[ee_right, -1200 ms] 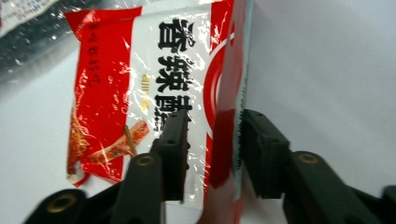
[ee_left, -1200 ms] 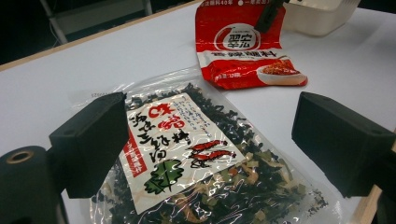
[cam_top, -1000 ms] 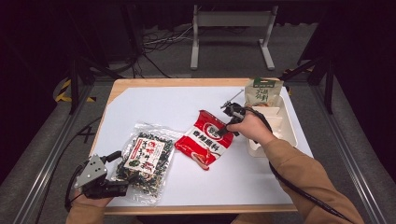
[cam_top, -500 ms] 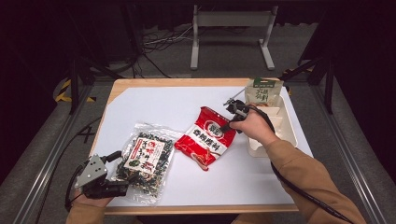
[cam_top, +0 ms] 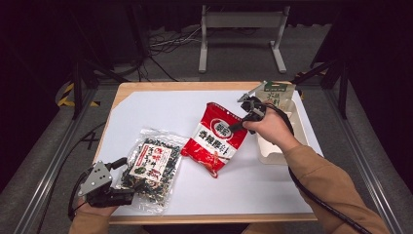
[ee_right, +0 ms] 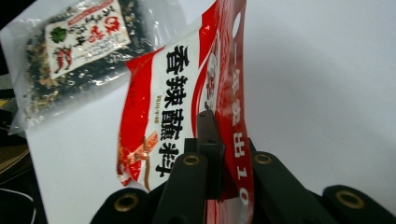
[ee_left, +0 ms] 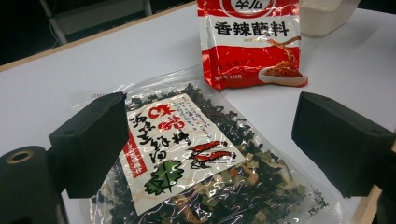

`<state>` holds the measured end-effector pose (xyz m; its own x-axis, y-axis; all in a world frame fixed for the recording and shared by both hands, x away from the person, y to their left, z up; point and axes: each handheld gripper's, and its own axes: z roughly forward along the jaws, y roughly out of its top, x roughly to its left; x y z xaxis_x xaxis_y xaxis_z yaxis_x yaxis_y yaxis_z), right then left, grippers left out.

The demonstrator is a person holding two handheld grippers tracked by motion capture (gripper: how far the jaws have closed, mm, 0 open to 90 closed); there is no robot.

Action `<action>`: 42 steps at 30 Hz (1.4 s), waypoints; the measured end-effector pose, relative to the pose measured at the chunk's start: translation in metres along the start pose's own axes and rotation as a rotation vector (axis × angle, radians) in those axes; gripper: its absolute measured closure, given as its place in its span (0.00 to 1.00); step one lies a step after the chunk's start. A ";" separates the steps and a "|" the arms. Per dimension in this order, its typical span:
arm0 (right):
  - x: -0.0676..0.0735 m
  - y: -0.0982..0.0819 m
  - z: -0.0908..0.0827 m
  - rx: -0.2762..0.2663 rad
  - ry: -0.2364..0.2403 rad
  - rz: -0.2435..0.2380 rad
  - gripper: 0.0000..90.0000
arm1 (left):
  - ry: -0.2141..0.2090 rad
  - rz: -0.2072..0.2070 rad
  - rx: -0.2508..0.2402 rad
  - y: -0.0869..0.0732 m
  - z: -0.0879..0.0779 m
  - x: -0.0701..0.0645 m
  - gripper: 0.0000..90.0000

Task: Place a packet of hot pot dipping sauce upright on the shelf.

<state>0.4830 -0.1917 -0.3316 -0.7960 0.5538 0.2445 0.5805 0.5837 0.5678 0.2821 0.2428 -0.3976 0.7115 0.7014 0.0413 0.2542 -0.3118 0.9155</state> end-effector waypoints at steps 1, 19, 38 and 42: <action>0.004 0.002 -0.003 -0.012 0.003 -0.013 0.99 | 0.000 0.001 0.000 0.000 0.000 0.000 0.13; 0.065 0.023 -0.039 -0.015 0.029 -0.283 0.99 | -0.003 -0.004 -0.001 0.000 0.000 0.000 0.13; 0.068 0.023 -0.084 -0.064 -0.050 -0.387 0.99 | -0.003 -0.003 0.000 0.000 0.001 0.000 0.13; 0.065 0.023 -0.092 -0.075 -0.063 -0.432 0.99 | -0.001 -0.003 -0.001 0.000 0.001 0.000 0.13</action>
<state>0.4286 -0.1967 -0.2299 -0.9495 0.3048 -0.0749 0.1808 0.7262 0.6633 0.2829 0.2425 -0.3976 0.7117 0.7014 0.0380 0.2558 -0.3092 0.9159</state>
